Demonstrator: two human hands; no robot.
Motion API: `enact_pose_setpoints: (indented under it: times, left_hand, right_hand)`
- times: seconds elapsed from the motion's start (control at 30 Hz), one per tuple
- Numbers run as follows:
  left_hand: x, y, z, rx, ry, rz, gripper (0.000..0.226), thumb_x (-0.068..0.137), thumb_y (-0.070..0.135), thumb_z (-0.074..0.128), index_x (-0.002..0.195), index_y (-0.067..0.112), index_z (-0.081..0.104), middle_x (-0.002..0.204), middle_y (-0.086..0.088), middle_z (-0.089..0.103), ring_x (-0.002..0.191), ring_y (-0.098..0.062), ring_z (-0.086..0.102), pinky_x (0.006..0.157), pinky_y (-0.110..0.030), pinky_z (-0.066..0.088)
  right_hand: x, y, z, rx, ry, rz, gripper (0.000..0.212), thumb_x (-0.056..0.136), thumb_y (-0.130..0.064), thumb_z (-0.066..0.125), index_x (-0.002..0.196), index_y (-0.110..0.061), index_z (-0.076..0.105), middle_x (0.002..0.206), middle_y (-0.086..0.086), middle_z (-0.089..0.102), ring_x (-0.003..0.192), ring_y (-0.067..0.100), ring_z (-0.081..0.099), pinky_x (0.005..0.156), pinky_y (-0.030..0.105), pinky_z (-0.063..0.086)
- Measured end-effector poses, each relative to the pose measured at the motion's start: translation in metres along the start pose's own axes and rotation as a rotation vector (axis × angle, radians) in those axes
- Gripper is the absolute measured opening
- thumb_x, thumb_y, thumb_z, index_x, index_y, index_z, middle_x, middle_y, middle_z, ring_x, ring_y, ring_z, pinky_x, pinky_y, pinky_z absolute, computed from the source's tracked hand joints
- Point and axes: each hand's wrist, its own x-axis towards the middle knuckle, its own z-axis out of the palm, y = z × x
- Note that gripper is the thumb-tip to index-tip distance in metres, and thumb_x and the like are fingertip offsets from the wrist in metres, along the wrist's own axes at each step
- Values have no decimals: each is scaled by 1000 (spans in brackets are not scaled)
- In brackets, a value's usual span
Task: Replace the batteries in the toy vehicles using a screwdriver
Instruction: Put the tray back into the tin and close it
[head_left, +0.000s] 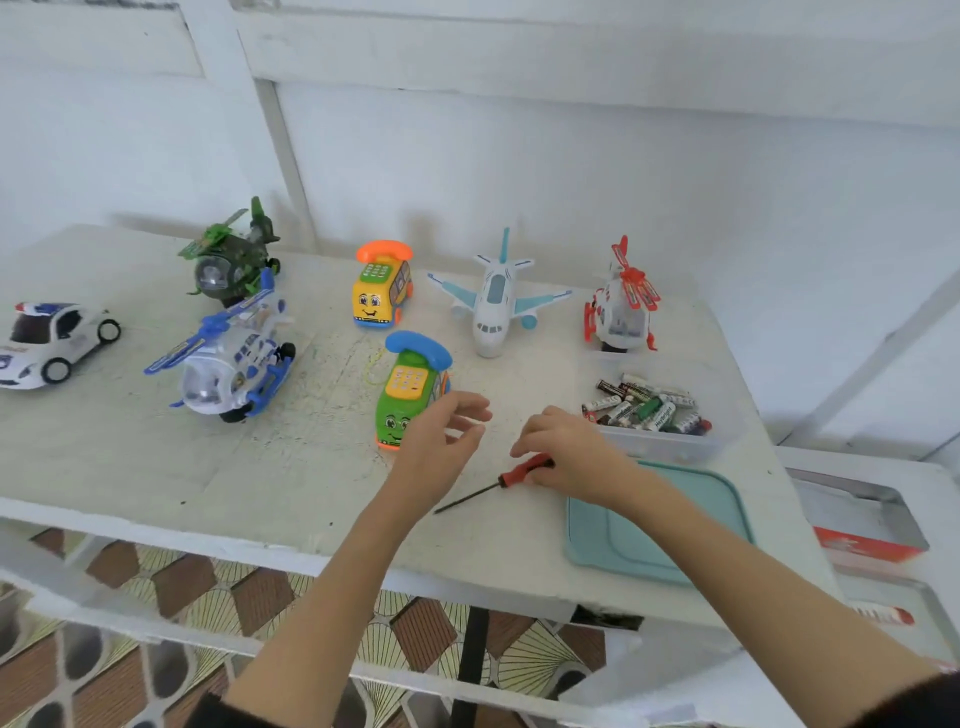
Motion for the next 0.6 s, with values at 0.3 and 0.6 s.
enact_pose_setpoints:
  times: [0.3,0.6]
  left_hand:
    - [6,8,-8,-22,40,8,25,93,0,57,105,22,60,98,13,66,87,-3,57,73,-11,45]
    - [40,52,1,-61,53,154,26,93,1,56,108,21,61,99,16,67,90,0,58,72,-9,46]
  right_hand:
    - [9,-1,-4,-67,-22,-41,19,84,-19,65,101,-12,70,100,5,63,100,22,48,83,39,41]
    - [-9,38,-74,-9,248,94,17,76,-10,73,93,-6,72,89,5,61,92,25,51,80,38,41]
